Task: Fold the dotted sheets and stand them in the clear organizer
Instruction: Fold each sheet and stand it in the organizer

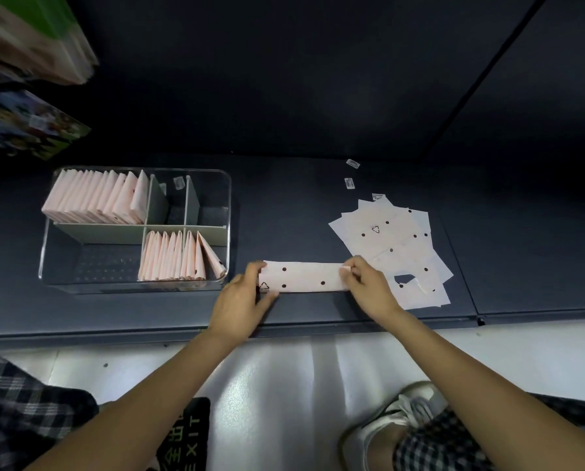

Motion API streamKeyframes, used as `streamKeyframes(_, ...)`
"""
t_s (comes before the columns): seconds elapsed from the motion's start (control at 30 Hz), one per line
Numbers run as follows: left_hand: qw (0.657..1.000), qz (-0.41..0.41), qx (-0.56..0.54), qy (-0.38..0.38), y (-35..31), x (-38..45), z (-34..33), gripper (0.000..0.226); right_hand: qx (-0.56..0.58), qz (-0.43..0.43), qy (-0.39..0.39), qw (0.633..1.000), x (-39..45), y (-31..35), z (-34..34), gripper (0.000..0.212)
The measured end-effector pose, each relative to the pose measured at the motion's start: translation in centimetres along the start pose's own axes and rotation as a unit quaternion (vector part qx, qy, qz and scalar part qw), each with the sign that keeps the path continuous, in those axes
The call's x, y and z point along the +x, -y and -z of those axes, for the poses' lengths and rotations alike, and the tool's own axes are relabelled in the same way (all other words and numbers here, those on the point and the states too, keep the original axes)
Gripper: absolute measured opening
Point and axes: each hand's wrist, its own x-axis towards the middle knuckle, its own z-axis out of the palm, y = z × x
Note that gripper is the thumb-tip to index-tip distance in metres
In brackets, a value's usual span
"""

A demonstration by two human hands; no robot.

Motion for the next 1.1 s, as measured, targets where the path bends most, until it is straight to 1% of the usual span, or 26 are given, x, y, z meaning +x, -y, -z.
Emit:
streamKeyframes(0.03, 1.0, 0.006, -0.017, -0.012, -0.4, 0.0, -0.2, 0.051, 0.006, -0.022, -0.007, 1.0, 0.6, 0.1, -0.2, 0.008)
streamKeyframes(0.07, 0.999, -0.005, -0.014, -0.033, -0.7, -0.1, -0.5, 0.053, -0.005, -0.039, -0.012, 0.999, 1.2, 0.1, -0.4, 0.01)
streamKeyframes(0.13, 0.993, -0.072, 0.045, -0.086, -1.3, -0.4, -1.2, 0.057, -0.04, -0.068, -0.015, 0.997, 2.2, 0.2, -0.6, 0.013)
streamKeyframes(0.17, 0.985, -0.115, 0.083, -0.099, -1.6, -0.4, -1.5, 0.058, -0.053, -0.08, -0.015, 0.995, 2.6, 0.3, -0.7, 0.014)
streamKeyframes(0.2, 0.976, -0.156, 0.12, -0.09, -1.9, -0.4, -1.9, 0.058, -0.064, -0.09, -0.015, 0.994, 2.9, 0.3, -0.8, 0.014)
streamKeyframes(0.27, 0.964, -0.195, 0.181, -0.015, -2.1, -0.3, -2.8, 0.064, -0.079, -0.102, -0.013, 0.992, 3.2, 0.4, -0.9, 0.015)
streamKeyframes(0.33, 0.954, -0.179, 0.234, 0.05, -1.6, 0.0, -3.6, 0.073, -0.093, -0.106, -0.008, 0.99, 3.4, 0.4, -0.9, 0.017)
streamKeyframes(0.4, 0.942, -0.165, 0.283, 0.077, -1.0, 0.4, -4.0, 0.077, -0.104, -0.106, -0.007, 0.989, 3.4, 0.4, -0.9, 0.018)
streamKeyframes(0.57, 0.923, -0.16, 0.325, 0.132, -0.4, 1.0, -3.8, 0.073, -0.111, -0.114, 0.0, 0.987, 3.5, 0.4, -0.9, 0.017)
streamKeyframes(0.6, 0.92, -0.162, 0.33, 0.135, -0.4, 0.9, -3.7, 0.071, -0.105, -0.117, -0.014, 0.987, 3.4, 0.5, -1.0, 0.015)
streamKeyframes(0.63, 0.918, -0.163, 0.334, 0.135, -0.5, 0.9, -3.7, 0.07, -0.098, -0.115, -0.046, 0.987, 3.0, 0.7, -1.2, 0.013)
streamKeyframes(0.67, 0.918, -0.164, 0.335, 0.134, -0.6, 0.9, -3.7, 0.068, -0.093, -0.1, -0.098, 0.986, 2.5, 1.0, -1.5, 0.013)
streamKeyframes(0.7, 0.919, -0.163, 0.334, 0.133, -0.7, 0.8, -3.7, 0.068, -0.083, -0.067, -0.156, 0.982, 1.8, 1.2, -1.9, 0.015)
streamKeyframes(0.73, 0.92, -0.161, 0.332, 0.134, -0.8, 0.8, -3.7, 0.067, -0.061, -0.021, -0.197, 0.978, 1.1, 1.5, -2.4, 0.018)
streamKeyframes(0.77, 0.92, -0.159, 0.331, 0.135, -0.9, 0.8, -3.7, 0.067, -0.029, 0.025, -0.202, 0.979, 0.3, 2.0, -3.0, 0.022)
streamKeyframes(0.8, 0.92, -0.157, 0.331, 0.137, -1.0, 0.9, -3.7, 0.067, 0.004, 0.062, -0.168, 0.984, -0.2, 2.5, -3.8, 0.027)
streamKeyframes(0.83, 0.921, -0.156, 0.329, 0.14, -1.1, 0.9, -3.7, 0.068, 0.028, 0.089, -0.109, 0.99, -0.7, 3.1, -4.6, 0.032)
streamKeyframes(0.9, 0.923, -0.149, 0.321, 0.154, -1.1, 0.9, -3.6, 0.068, 0.034, 0.106, 0.012, 0.994, -1.3, 3.8, -6.2, 0.043)
streamKeyframes(0.93, 0.923, -0.145, 0.318, 0.16, -1.1, 1.0, -3.6, 0.069, 0.026, 0.103, 0.046, 0.993, -1.3, 3.8, -6.7, 0.048)
streamKeyframes(1.0, 0.923, -0.139, 0.317, 0.165, -1.1, 1.1, -3.5, 0.069, 0.012, 0.092, 0.062, 0.994, -1.1, 3.4, -6.6, 0.052)
streamKeyframes(1.1, 0.92, -0.146, 0.327, 0.162, -1.0, 1.1, -3.5, 0.069, -0.014, 0.076, 0.029, 0.997, -0.9, 1.6, -4.6, 0.052)
